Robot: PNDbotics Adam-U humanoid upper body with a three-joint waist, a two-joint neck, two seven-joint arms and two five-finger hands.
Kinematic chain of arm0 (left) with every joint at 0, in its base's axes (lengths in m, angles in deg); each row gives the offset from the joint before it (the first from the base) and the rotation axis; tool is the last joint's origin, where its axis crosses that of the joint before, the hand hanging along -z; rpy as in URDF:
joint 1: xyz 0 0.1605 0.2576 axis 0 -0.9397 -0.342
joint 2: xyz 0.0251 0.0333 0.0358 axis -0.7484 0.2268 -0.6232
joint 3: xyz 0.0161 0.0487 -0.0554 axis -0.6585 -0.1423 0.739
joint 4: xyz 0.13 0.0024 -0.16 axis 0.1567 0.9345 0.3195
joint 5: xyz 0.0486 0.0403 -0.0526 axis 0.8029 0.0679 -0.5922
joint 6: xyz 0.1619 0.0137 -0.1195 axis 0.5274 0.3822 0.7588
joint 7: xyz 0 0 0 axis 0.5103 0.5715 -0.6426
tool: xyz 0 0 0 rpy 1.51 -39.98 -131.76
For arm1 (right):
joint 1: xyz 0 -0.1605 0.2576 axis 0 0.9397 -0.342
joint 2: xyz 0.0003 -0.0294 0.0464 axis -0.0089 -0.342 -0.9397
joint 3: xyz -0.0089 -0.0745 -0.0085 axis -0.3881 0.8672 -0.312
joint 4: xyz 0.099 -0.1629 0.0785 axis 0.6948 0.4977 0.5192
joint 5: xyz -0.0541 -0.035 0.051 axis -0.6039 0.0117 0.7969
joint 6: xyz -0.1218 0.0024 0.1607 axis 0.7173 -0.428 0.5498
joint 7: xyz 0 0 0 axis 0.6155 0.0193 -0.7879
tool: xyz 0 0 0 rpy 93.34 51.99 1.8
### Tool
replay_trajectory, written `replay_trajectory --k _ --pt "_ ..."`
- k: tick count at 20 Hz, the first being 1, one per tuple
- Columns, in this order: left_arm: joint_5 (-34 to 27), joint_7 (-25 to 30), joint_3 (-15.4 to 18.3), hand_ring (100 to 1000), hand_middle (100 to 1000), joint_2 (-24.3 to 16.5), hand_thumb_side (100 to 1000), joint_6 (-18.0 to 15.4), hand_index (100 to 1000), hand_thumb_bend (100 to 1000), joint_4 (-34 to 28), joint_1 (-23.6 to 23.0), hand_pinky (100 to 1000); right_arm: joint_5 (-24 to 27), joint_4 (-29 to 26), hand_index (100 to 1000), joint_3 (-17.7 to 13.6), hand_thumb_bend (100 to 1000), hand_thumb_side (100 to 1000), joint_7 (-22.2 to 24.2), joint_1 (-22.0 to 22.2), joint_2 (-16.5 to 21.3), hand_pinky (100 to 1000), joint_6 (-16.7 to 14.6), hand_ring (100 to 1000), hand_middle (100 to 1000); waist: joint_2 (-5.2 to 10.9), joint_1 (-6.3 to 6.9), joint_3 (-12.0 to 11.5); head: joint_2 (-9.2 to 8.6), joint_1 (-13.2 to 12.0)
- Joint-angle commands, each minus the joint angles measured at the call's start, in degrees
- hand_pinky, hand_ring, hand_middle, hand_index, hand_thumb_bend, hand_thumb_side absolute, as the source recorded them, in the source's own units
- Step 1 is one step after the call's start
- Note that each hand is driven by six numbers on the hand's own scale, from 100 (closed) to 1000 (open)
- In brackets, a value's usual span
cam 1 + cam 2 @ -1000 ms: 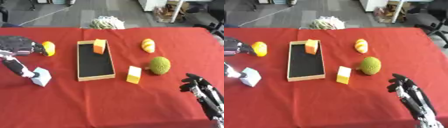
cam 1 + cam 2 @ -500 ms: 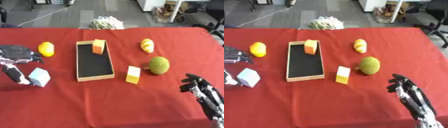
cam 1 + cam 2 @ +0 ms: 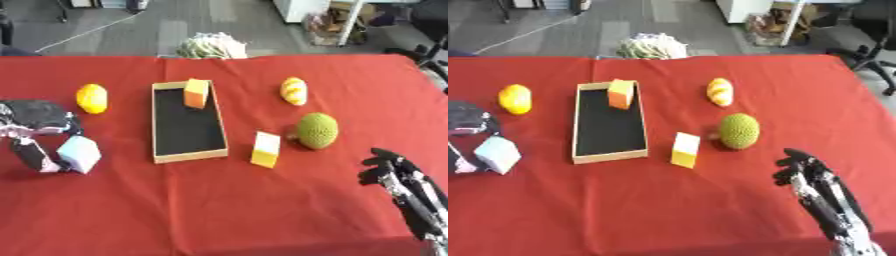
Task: Pick up objects on the table and place them in the box.
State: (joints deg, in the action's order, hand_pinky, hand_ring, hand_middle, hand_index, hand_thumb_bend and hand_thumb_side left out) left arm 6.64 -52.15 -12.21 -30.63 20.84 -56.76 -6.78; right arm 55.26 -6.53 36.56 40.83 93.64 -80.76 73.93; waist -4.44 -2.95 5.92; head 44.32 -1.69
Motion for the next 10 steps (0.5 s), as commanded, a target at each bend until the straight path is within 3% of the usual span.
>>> replay_trajectory --k 1,5,10 --pt "-6.68 5.38 0.99 616 527 -0.71 294 -2.73 684 101 -4.99 3.39 734 -0.21 -0.55 833 0.02 100 523 0.13 -0.18 1.1 595 -0.15 612 654 1.47 0.43 -0.14 -0.2 0.32" --pt "-12.22 9.34 -1.11 620 531 3.22 289 -2.19 687 100 -7.22 8.8 736 -0.13 -0.52 833 0.25 100 518 0.37 -0.18 1.21 595 -0.16 612 654 1.74 0.45 -0.06 -0.2 0.88" --pt "-9.04 10.79 -3.23 622 534 13.09 293 -2.7 689 110 -2.27 14.03 732 0.11 -0.41 833 0.58 100 517 0.65 -0.17 1.09 595 -0.24 612 654 1.77 -0.04 0.72 -0.2 1.28"
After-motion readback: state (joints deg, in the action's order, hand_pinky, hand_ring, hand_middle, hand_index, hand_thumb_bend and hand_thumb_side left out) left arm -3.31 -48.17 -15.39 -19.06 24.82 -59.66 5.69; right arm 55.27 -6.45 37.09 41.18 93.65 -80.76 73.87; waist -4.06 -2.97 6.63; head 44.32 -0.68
